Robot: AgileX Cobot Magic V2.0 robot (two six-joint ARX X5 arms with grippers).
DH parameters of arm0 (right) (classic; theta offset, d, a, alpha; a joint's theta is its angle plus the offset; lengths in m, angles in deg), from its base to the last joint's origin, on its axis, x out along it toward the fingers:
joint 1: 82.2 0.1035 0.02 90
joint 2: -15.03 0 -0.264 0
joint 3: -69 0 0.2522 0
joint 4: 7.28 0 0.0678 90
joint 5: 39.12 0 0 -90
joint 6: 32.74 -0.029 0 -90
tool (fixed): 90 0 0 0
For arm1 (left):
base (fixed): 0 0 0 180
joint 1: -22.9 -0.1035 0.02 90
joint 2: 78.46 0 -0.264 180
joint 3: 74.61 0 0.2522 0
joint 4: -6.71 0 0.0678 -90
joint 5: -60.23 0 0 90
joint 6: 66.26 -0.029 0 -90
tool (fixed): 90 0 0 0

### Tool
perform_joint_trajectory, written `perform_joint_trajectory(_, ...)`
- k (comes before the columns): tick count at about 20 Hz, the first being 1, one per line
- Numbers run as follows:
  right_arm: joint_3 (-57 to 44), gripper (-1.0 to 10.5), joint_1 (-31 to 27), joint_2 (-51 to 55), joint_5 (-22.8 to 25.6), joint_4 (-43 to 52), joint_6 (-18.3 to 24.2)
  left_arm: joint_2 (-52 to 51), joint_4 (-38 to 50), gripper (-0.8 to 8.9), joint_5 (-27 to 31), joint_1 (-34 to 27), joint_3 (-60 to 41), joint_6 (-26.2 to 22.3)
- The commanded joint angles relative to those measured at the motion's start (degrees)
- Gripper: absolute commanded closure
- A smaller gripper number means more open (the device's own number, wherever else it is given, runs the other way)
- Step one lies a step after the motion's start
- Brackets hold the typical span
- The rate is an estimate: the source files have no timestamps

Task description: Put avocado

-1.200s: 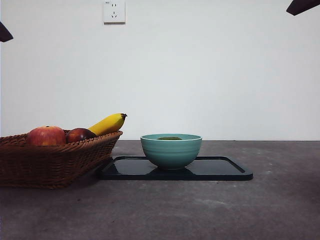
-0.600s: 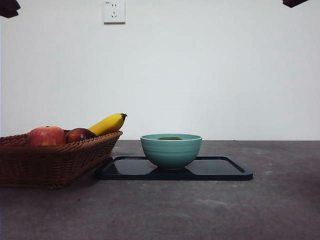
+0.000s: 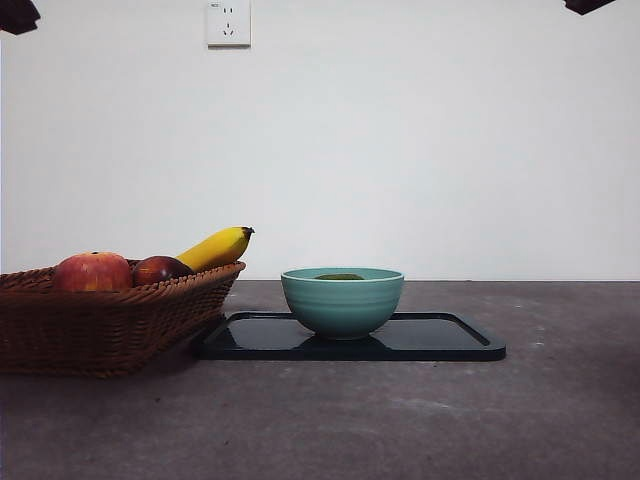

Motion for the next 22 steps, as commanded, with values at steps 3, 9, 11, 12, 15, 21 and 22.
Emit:
perform_joint_trajectory(3,0.3,9.4,0.4,-0.3,-0.1,0.5,-0.3,0.2,0.4,8.07,-0.3,0.3,0.3,-0.5)
perform_joint_trajectory(9,0.3,9.4,0.4,-0.3,-0.1,0.5,-0.3,-8.6,24.7,8.07,12.5,-7.6,-1.6,-5.5)
perform_joint_trajectory(11,0.3,9.4,0.4,-0.3,-0.1,0.5,-0.3,-14.1,37.7,8.07,17.6,-12.3,-6.6,-5.5)
perform_joint_trajectory(12,0.3,9.4,0.4,-0.3,-0.1,0.5,-0.3,-17.2,43.3,8.07,20.2,-14.7,-10.1,-5.5)
perform_joint_trajectory(15,0.3,9.4,0.4,-0.3,-0.1,0.5,-0.3,-25.9,53.4,8.07,29.0,-20.7,-21.3,-5.4)
perform_joint_trajectory(21,0.3,9.4,0.4,-0.3,-0.1,0.5,-0.3,-37.7,58.1,8.07,34.9,-25.9,-38.2,-5.2)
perform_joint_trajectory(22,0.3,9.4,0.4,-0.3,-0.1,0.5,-0.3,-38.8,58.0,8.07,34.9,-26.3,-40.2,-4.9)
